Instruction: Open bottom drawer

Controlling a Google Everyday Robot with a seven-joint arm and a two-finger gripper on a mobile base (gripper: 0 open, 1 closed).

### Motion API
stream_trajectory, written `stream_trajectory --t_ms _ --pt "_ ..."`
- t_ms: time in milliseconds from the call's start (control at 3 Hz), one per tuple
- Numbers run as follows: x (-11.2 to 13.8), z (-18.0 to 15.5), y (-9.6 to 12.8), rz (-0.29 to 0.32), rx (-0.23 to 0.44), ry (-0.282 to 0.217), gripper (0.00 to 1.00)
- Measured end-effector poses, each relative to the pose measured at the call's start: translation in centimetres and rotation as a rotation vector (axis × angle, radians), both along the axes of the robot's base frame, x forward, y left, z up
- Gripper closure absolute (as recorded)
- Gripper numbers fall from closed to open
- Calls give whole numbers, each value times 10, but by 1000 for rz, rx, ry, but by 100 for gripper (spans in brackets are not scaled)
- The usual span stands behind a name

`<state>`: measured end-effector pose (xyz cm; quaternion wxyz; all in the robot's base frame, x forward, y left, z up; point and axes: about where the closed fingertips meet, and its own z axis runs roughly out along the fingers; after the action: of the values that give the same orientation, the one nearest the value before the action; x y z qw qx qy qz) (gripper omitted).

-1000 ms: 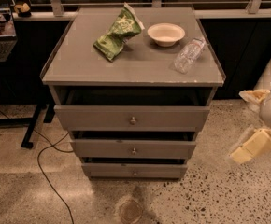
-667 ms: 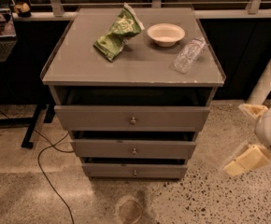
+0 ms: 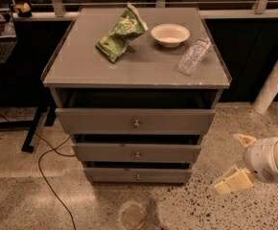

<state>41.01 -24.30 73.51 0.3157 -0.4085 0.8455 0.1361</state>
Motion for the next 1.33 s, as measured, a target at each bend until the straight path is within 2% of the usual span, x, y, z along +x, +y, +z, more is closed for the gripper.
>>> stream_trajectory --t_ms 333,667,1000,1333 --pt "7 -54 1 -22 33 96 0" --pt "18 -86 -3 -45 25 193 0" --pt "19 -89 -1 -50 26 203 0" --pt "14 -119 -10 -136 94 224 0"
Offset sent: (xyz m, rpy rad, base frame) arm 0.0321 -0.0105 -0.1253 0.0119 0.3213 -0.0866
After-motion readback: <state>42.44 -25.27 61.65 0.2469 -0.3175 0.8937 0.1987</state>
